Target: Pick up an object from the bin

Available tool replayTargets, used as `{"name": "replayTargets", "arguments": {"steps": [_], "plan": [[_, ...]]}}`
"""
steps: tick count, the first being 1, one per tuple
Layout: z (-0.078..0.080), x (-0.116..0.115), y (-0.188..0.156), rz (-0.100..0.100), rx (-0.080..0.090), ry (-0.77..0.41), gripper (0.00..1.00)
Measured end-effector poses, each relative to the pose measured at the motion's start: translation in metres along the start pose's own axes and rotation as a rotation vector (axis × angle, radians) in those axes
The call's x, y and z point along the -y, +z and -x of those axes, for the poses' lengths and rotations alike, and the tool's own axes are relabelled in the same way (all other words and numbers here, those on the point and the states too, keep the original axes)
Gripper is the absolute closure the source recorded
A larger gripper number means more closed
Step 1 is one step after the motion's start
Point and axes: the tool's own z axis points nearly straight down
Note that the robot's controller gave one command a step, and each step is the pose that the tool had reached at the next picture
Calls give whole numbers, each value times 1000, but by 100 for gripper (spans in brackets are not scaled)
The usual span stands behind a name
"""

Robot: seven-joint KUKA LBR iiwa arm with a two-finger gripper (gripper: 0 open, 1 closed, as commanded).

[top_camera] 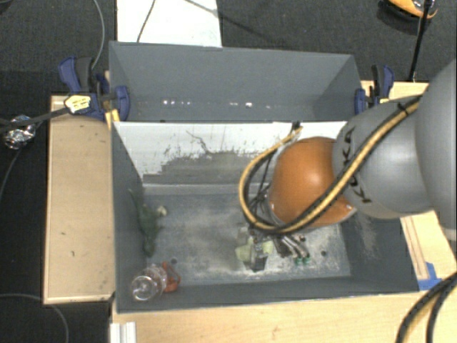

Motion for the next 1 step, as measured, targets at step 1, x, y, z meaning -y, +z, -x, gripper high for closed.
{"name": "replayTargets", "arguments": {"steps": [1], "plan": [[0, 0, -6, 0, 0, 1, 100]]}}
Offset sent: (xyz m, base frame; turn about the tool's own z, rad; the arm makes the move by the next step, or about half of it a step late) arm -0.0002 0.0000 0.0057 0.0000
